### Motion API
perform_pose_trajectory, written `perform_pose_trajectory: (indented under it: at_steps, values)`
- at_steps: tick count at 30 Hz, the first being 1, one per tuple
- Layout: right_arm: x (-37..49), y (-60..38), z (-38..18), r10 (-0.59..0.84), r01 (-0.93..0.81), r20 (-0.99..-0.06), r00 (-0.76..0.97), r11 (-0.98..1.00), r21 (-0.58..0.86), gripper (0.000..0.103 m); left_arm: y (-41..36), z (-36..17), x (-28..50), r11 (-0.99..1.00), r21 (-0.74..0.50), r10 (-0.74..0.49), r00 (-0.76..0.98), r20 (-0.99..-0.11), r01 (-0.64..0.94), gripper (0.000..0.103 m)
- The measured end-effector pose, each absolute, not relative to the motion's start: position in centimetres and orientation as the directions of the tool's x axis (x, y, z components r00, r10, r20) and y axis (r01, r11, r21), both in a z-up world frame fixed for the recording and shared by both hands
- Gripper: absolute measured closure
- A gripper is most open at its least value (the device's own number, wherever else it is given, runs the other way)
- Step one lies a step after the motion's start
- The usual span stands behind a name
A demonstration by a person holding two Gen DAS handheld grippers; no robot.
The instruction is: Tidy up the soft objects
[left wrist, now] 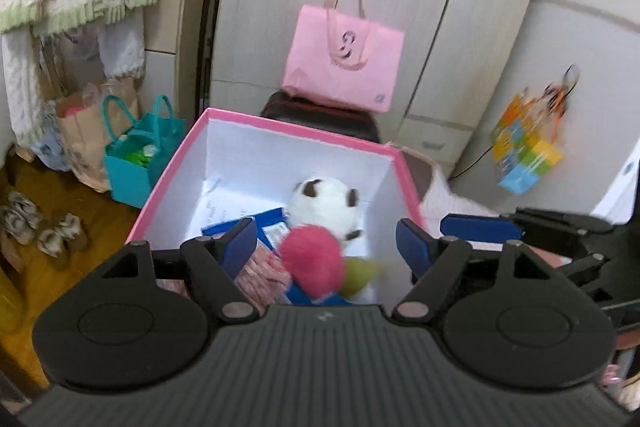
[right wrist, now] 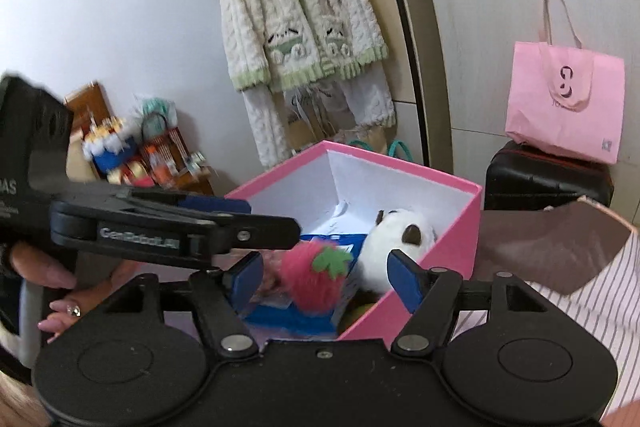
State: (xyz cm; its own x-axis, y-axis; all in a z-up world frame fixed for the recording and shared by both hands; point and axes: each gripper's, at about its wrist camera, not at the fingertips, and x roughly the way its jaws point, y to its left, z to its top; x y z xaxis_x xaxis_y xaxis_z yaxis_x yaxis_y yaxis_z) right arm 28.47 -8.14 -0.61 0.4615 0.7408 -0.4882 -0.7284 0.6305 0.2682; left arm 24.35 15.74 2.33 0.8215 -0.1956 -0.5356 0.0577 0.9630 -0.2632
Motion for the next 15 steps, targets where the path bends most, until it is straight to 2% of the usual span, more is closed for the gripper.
perform_pose_trajectory:
  at_steps: [2,8,15]
  values:
    - [27.3,-9.1,-0.3,0.738,-0.713,-0.47,0.484,0.644,0.277,0.03,15.7,2.6,23.1,0.961,-0.273,-0.18,0.832,-0.524,0.036,0.027]
    - [23.6,-12.6,1.1,0.699,-0.68,-0.435,0.567,0.696,0.232,0.026,14.3,3.6,19.1,0.981,-0.186,-0.137,0.881,-0.453,0.057,0.027]
    - [19.5,-17.3,0.6,0.611,-0.565,-0.424,0.669,0.788,0.243,0.023,12.0,3.8,14.6,0.987,-0.102,-0.159,0.895,-0.417,0.128,0.027]
